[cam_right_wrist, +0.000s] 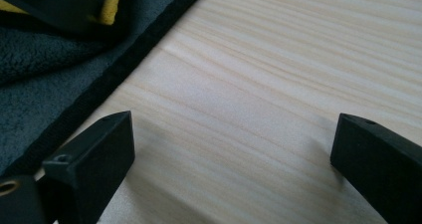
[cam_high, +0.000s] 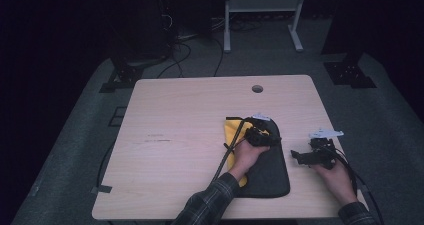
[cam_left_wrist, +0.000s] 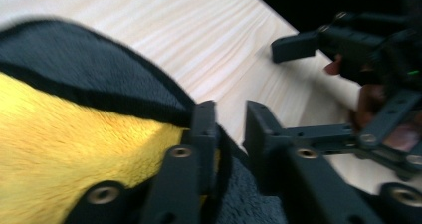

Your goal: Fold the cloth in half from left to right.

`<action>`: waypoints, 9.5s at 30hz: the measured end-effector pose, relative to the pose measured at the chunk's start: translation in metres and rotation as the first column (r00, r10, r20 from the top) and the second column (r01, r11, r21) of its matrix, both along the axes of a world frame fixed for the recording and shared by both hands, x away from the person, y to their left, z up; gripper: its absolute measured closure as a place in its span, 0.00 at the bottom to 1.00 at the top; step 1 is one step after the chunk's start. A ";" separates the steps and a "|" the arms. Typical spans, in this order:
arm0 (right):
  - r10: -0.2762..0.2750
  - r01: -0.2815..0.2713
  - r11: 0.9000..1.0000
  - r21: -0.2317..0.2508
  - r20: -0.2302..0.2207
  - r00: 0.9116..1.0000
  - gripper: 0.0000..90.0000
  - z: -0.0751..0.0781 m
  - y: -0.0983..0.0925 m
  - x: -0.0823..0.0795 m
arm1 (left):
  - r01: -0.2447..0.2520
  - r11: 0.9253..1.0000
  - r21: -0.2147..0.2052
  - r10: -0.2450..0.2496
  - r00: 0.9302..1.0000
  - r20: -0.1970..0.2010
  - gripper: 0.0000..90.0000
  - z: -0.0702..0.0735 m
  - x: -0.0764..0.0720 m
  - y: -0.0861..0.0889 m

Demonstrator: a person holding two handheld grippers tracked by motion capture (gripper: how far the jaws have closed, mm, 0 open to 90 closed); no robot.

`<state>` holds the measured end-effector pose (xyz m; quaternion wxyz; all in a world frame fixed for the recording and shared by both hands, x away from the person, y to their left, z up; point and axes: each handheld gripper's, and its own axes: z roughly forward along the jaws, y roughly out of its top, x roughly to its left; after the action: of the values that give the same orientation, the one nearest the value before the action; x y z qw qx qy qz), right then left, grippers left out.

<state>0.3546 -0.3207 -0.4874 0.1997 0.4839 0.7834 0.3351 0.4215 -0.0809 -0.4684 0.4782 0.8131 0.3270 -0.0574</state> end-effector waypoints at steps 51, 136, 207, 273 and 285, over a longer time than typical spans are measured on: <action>-0.003 0.003 1.000 -0.001 0.002 1.000 0.03 0.000 0.000 -0.002 | -0.119 0.955 0.271 0.081 0.986 0.146 0.94 -0.003 -0.035 0.144; 0.213 -0.216 0.966 0.140 0.034 0.976 0.58 0.052 0.059 0.024 | -0.253 0.885 0.390 0.158 0.952 0.261 0.00 -0.011 -0.108 0.297; 0.260 -0.263 0.954 0.146 0.043 0.965 0.74 0.055 0.136 0.117 | -0.252 0.905 0.343 0.159 0.947 0.279 0.00 -0.016 -0.108 0.304; 0.560 -0.565 0.809 0.160 0.078 0.825 0.96 0.065 0.156 -0.033 | -0.251 0.904 0.345 0.158 0.948 0.277 0.00 -0.015 -0.108 0.304; 0.516 -0.510 0.838 0.195 0.023 0.856 0.96 0.054 0.116 -0.076 | -0.253 0.905 0.342 0.160 0.947 0.279 0.00 -0.015 -0.108 0.304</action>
<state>0.2784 -0.2042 -0.4336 0.0428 0.2789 0.8506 0.4437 0.3133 0.2232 -0.4838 0.3548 0.8503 0.3554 0.1576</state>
